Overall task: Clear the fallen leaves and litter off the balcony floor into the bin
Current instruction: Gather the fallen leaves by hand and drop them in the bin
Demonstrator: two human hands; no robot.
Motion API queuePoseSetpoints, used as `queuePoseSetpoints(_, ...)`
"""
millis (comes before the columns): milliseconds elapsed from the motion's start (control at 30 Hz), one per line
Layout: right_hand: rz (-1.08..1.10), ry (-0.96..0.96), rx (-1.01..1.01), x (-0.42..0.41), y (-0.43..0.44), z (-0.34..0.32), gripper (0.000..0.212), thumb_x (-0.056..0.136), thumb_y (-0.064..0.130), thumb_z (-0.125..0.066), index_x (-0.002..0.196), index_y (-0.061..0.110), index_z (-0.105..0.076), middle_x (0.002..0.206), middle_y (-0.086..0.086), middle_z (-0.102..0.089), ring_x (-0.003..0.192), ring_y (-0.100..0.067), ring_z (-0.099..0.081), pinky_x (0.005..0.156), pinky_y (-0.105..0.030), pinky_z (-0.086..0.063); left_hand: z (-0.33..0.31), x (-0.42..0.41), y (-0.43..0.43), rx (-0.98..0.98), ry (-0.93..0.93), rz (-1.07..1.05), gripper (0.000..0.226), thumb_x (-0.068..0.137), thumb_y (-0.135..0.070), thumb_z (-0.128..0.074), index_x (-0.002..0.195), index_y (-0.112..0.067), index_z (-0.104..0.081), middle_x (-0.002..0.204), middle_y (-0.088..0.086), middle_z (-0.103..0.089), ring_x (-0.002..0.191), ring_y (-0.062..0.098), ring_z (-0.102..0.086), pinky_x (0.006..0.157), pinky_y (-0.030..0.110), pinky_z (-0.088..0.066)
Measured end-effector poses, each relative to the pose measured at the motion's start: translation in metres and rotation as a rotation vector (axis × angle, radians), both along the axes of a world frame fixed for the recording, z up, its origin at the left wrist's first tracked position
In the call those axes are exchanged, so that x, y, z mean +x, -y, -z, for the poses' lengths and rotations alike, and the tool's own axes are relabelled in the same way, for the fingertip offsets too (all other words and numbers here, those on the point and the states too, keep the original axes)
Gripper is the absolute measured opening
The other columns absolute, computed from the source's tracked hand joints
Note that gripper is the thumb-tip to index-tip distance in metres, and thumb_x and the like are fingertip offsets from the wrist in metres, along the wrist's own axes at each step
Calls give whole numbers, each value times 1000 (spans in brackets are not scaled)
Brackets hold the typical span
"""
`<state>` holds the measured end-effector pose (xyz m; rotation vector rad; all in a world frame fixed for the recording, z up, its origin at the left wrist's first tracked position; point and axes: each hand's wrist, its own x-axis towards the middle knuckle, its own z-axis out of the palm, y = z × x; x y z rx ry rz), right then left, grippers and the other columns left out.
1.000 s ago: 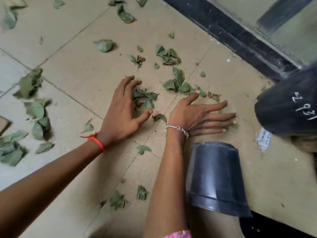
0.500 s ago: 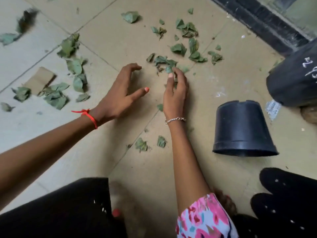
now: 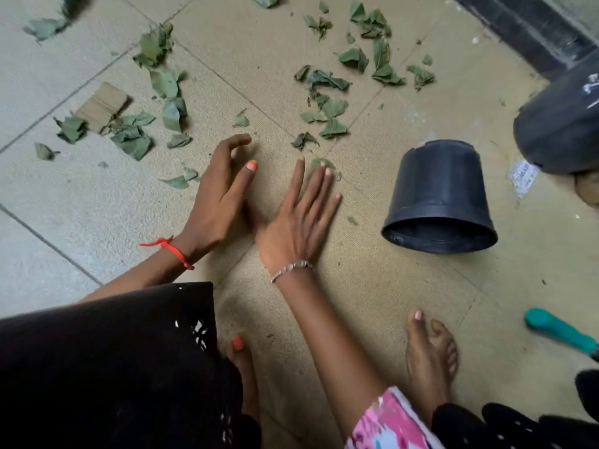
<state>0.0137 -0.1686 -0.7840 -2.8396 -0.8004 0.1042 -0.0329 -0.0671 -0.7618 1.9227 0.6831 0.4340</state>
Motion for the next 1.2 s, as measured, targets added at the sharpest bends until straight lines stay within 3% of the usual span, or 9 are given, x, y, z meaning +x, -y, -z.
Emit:
queuePoseSetpoints(133, 39, 6, 92, 56, -37, -4, 91, 84, 70, -33, 149, 16, 1, 156, -16, 1, 145, -29, 1, 117, -45, -1, -5, 5, -13, 63, 22, -16, 47, 93, -33, -40, 132, -8, -41, 135, 0, -47, 120, -2, -43, 99, 8, -30)
queuePoseSetpoints(400, 112, -69, 243, 93, -54, -1, 83, 89, 60, -38, 148, 9, -11, 154, -18, -11, 144, -30, -7, 118, -42, -7, -3, 27, -30, 172, -8, -2, 50, 93, -32, -41, 135, -4, -37, 137, 7, -44, 112, -5, -38, 92, -4, -24)
queuePoseSetpoints(467, -20, -130, 471, 92, -63, -4, 74, 91, 50, -44, 145, 6, -21, 152, -20, -17, 142, -31, -16, 114, -44, -23, -2, 36, -36, 193, 0, 9, 51, 92, -32, -41, 134, -3, -37, 139, 9, -42, 117, -2, -36, 94, -4, -23)
queuePoseSetpoints(567, 166, -124, 787, 106, -75, -7, 63, 91, 39, -44, 141, 2, -32, 151, -23, -15, 142, -34, -15, 111, -49, -28, -5, 53, -46, 205, -10, 25, 50, 93, -33, -40, 135, -6, -36, 143, 8, -38, 128, 7, -34, 96, -1, -23)
queuePoseSetpoints(667, 454, -3, 617, 136, -77, -9, 60, 93, 38, -44, 142, 5, -31, 153, -21, -15, 143, -34, -12, 115, -45, -18, -6, 71, -58, 232, -26, 57, 51, 93, -36, -40, 136, -8, -35, 146, 7, -34, 133, 11, -31, 102, 3, -21)
queuePoseSetpoints(767, 632, 42, 445, 172, -73, -9, 63, 94, 42, -39, 146, 10, -23, 155, -17, -9, 145, -29, -4, 117, -41, -6, -3, 86, -65, 245, -49, 118, 53, 93, -39, -39, 137, -10, -33, 148, 6, -29, 136, 14, -28, 113, 33, -28)
queuePoseSetpoints(900, 790, 5, 403, 219, -73, -9, 69, 93, 47, -36, 148, 11, -15, 156, -17, -2, 145, -30, 3, 117, -41, 1, 2, 111, -78, 256, -57, 134, 57, 92, -42, -37, 139, -10, -31, 150, 7, -25, 138, 15, -25, 115, 36, -25)
queuePoseSetpoints(1100, 661, 3, 373, 270, -82, -4, 66, 94, 51, -32, 146, 13, -23, 154, -13, -16, 144, -24, -12, 117, -38, -5, 5, 162, -120, 334, -63, 129, 62, 90, -47, -37, 138, -7, -32, 147, 10, -28, 138, 19, -26, 114, 29, -21)
queuePoseSetpoints(1200, 395, -56, 504, 275, -96, -3, 58, 96, 48, -35, 143, 15, -32, 150, -8, -32, 138, -22, -29, 110, -32, -26, 8, 188, -143, 411, -80, 125, 69, 86, -53, -34, 135, -4, -34, 144, 16, -32, 136, 24, -27, 114, 30, -18)
